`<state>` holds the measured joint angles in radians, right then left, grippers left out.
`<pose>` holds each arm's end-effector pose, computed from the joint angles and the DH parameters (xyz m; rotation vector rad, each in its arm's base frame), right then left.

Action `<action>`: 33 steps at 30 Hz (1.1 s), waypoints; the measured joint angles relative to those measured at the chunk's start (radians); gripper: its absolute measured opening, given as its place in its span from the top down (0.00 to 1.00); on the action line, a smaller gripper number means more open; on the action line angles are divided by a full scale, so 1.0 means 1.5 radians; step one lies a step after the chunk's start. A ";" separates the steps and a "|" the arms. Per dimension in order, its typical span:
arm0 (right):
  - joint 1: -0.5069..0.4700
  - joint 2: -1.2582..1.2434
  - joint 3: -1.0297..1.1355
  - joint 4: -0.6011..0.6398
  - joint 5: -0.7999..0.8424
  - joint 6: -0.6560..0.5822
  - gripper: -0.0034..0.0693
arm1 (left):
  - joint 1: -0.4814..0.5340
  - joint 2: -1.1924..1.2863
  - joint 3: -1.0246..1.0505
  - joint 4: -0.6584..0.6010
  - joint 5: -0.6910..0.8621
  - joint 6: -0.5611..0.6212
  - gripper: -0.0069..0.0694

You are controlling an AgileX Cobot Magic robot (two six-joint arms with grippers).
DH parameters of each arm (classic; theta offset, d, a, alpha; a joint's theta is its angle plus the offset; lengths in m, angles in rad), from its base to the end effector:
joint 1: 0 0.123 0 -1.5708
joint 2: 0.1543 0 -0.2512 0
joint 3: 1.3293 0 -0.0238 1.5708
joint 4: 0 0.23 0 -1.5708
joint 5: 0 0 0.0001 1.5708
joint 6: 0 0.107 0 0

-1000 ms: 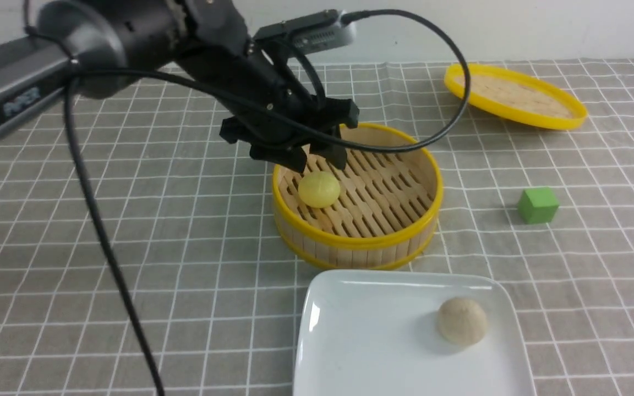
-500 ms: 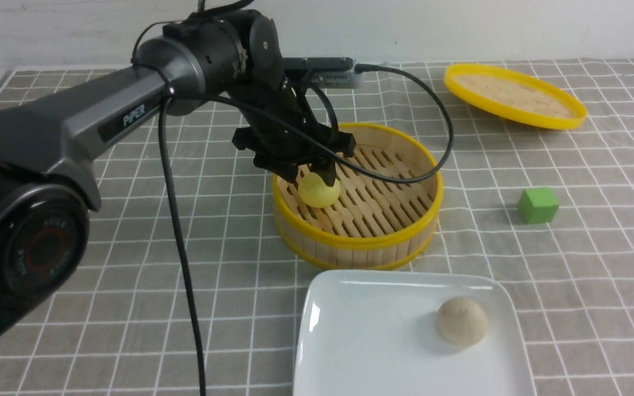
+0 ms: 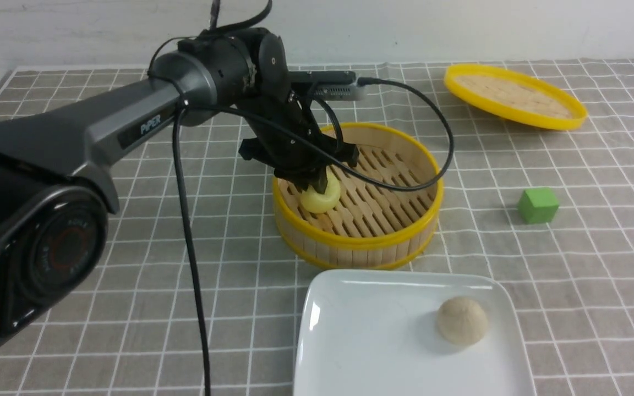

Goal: Put the steamed buns into the plate on the grey tablecloth.
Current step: 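Reach into the bamboo steamer and grasp a bun with the left gripper, then carry the bun from the bamboo steamer to the plate with the left gripper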

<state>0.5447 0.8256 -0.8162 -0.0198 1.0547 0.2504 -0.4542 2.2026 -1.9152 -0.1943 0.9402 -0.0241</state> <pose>0.1269 0.0747 0.2845 -0.3829 2.5436 0.2808 0.3995 -0.2137 0.1824 0.4768 2.6999 -0.3848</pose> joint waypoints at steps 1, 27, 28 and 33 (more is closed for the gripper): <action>0.000 0.000 0.000 0.000 0.000 0.000 0.95 | 0.000 -0.003 0.000 0.000 0.006 0.000 0.85; 0.000 -0.181 0.000 0.004 0.100 0.059 0.92 | -0.212 -0.279 0.340 -0.018 0.081 -0.025 0.84; 0.000 -0.199 0.000 0.004 0.105 0.064 0.92 | -0.219 -0.271 0.346 -0.015 0.061 -0.031 0.83; 0.000 -0.263 0.000 0.004 0.109 0.070 0.91 | -0.229 -0.234 0.349 0.001 0.002 -0.064 0.70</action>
<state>0.5447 0.4317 -0.8162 -0.0144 1.2182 0.3556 -0.7978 1.8511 -1.3924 -0.1929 0.9433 -0.1203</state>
